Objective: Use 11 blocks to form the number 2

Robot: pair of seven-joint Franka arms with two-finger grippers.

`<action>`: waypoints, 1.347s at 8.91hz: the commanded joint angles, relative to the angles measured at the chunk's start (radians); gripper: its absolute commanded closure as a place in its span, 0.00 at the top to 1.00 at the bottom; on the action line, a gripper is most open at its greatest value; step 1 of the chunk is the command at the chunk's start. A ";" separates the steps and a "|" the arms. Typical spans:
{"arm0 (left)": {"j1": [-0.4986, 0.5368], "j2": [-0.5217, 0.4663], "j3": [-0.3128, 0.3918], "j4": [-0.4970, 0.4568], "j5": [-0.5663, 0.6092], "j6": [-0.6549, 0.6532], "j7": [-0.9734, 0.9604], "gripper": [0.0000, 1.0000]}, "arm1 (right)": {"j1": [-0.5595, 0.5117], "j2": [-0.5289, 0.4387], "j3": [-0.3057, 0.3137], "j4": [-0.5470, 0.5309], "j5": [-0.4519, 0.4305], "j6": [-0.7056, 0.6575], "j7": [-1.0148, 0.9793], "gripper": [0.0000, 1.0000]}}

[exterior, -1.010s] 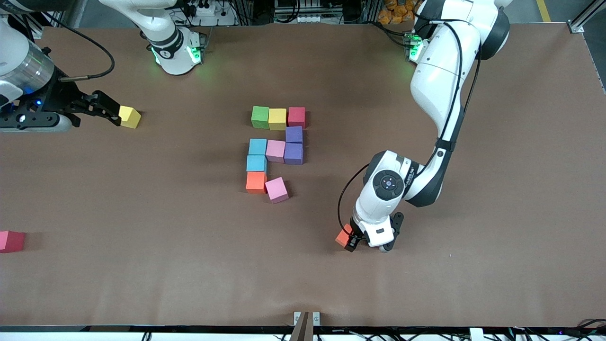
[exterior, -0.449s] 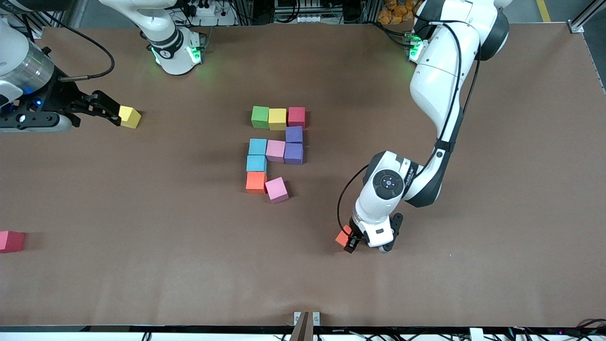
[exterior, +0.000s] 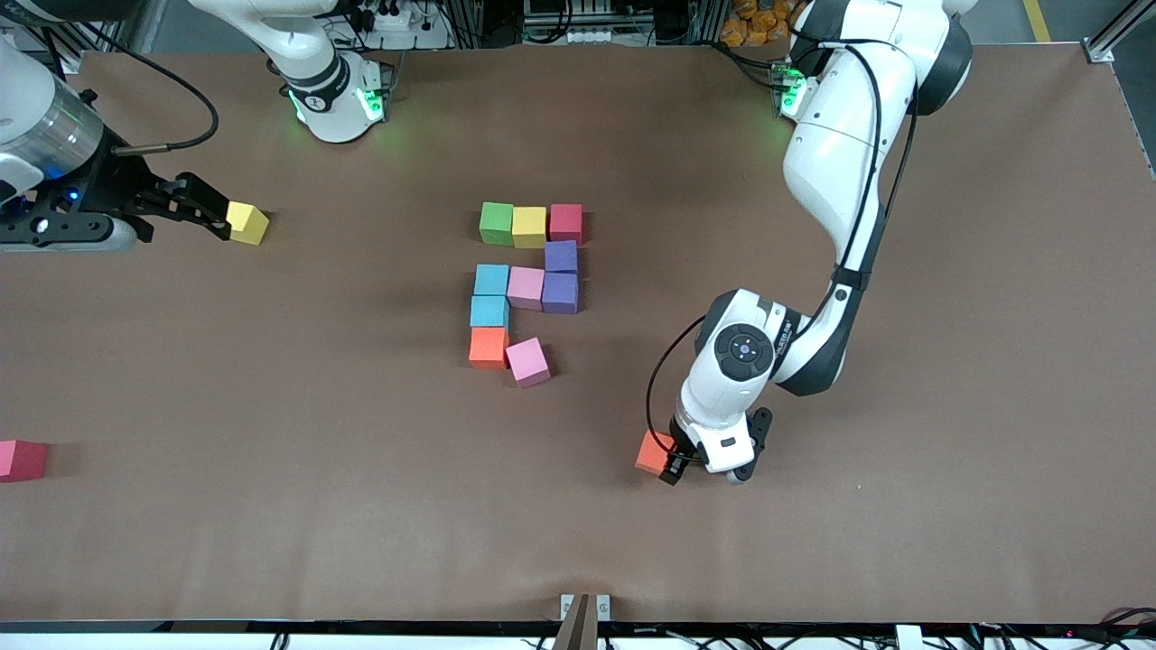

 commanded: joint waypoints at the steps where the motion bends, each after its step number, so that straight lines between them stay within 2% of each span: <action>1: -0.023 -0.006 0.029 0.002 -0.005 0.004 -0.016 0.73 | -0.007 -0.001 0.001 0.016 0.001 -0.015 -0.001 1.00; 3: -0.040 0.000 0.034 0.003 -0.006 0.006 -0.030 0.73 | -0.005 -0.001 0.003 0.016 0.001 -0.015 -0.001 1.00; 6: -0.037 0.007 0.034 0.008 -0.010 0.070 -0.186 0.73 | -0.005 -0.001 0.001 0.018 0.000 -0.015 -0.002 1.00; 10: -0.040 0.030 0.043 0.006 -0.008 0.112 -0.196 0.73 | -0.005 -0.001 0.001 0.018 -0.002 -0.015 -0.002 1.00; 12: -0.037 0.017 0.042 0.000 -0.008 0.090 -0.194 0.73 | -0.005 -0.001 0.001 0.018 -0.002 -0.015 -0.002 1.00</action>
